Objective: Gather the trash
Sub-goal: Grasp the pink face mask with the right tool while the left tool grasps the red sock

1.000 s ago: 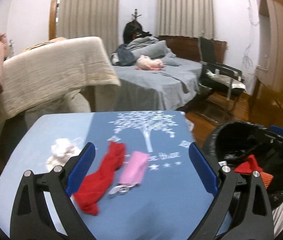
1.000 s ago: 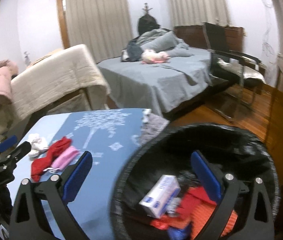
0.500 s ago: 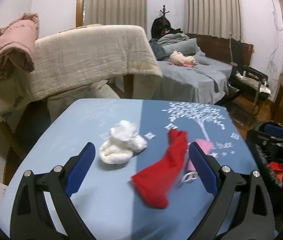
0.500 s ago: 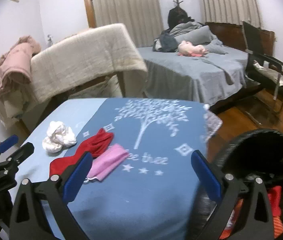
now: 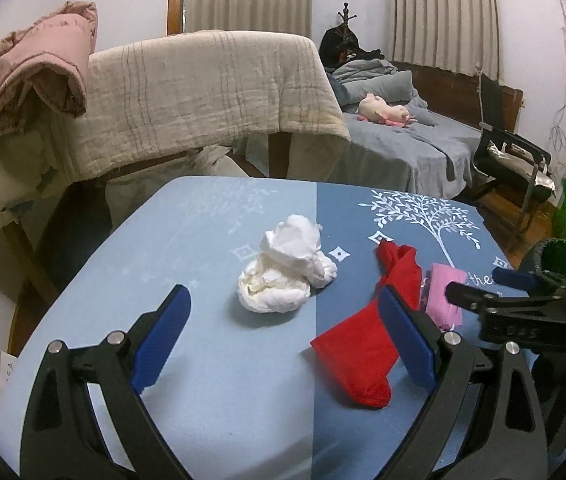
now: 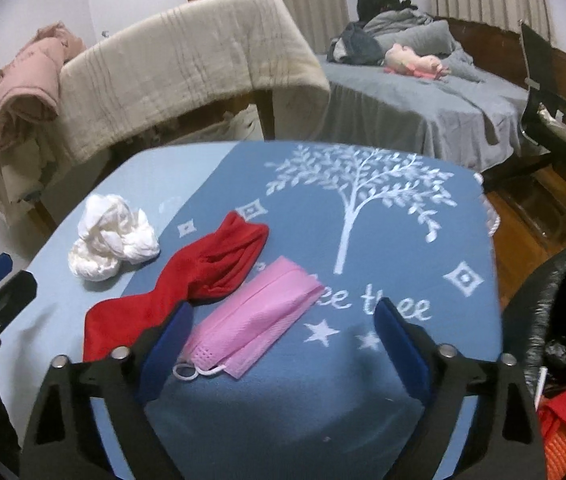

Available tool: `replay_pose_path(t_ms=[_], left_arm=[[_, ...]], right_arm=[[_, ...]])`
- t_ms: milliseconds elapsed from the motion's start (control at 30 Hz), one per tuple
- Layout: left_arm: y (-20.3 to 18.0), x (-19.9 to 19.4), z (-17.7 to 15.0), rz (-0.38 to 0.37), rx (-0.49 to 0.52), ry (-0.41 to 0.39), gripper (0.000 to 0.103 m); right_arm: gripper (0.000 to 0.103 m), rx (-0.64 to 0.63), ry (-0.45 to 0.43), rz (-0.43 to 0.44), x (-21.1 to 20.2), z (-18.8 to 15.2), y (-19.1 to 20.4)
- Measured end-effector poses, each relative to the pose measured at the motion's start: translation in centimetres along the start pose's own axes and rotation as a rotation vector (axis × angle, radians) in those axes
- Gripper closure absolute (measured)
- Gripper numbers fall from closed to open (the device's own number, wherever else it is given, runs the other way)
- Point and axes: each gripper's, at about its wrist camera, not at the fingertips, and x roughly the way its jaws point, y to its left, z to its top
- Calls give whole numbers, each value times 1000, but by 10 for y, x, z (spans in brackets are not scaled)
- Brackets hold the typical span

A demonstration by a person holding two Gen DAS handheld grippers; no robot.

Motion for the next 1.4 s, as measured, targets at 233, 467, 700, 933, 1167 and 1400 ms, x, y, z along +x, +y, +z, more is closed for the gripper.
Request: replay_pose_path(t_ms=[233, 467, 700, 933, 1167, 1400], left_arm=[[-2, 3, 0, -9, -1, 3, 11], [-10, 4, 1, -19, 2, 3, 11], [-34, 10, 5, -61, 24, 3, 11], [-61, 31, 7, -112, 50, 37, 22], [-77, 56, 3, -120, 63, 104, 37], [-86, 73, 2, -128, 78, 159, 55]], right_arm=[[51, -29, 79, 66, 17, -7, 12], [87, -38, 94, 119, 14, -9, 11], [92, -43, 64, 121, -3, -4, -2], [92, -2, 37, 74, -18, 3, -33], [92, 13, 25, 54, -23, 4, -51], [92, 5, 15, 56, -25, 4, -52]])
